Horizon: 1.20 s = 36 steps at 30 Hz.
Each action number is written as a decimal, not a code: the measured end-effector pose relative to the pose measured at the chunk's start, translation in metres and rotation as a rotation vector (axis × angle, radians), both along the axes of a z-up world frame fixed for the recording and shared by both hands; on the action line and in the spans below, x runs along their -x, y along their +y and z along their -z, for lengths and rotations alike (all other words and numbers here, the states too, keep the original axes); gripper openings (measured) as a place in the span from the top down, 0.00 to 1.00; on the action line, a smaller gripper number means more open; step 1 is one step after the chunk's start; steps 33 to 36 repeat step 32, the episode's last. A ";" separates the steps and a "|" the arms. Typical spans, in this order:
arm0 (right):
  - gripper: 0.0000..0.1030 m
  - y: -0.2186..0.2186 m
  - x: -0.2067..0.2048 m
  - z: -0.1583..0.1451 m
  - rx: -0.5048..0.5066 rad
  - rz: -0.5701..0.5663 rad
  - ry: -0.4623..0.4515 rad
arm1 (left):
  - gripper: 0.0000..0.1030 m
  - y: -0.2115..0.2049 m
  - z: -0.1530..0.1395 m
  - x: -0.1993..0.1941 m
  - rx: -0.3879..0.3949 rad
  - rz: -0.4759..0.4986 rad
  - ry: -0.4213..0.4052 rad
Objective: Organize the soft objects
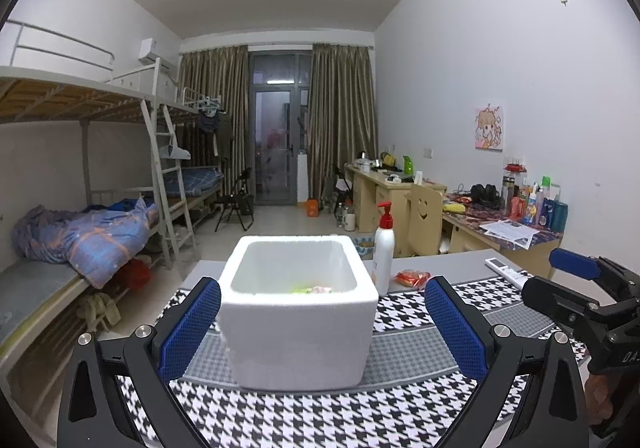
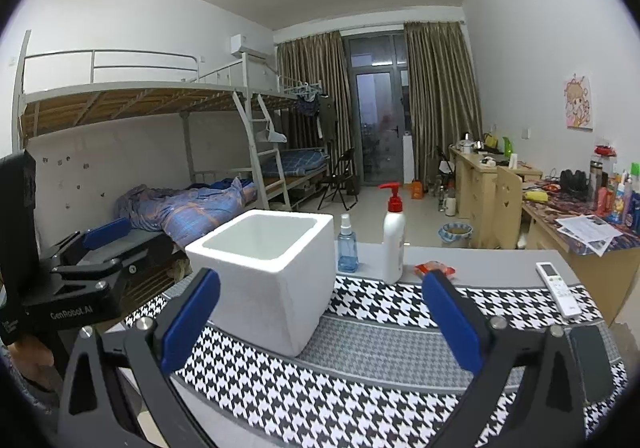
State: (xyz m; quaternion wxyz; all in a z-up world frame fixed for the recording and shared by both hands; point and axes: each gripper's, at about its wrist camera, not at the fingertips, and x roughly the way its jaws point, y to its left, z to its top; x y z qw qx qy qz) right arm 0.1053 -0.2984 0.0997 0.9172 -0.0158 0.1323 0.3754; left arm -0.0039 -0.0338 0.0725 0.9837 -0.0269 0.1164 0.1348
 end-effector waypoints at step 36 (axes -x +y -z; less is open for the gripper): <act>0.01 -0.020 0.044 0.062 0.007 0.049 -0.032 | 0.01 -0.021 0.052 0.058 -0.009 -0.003 -0.063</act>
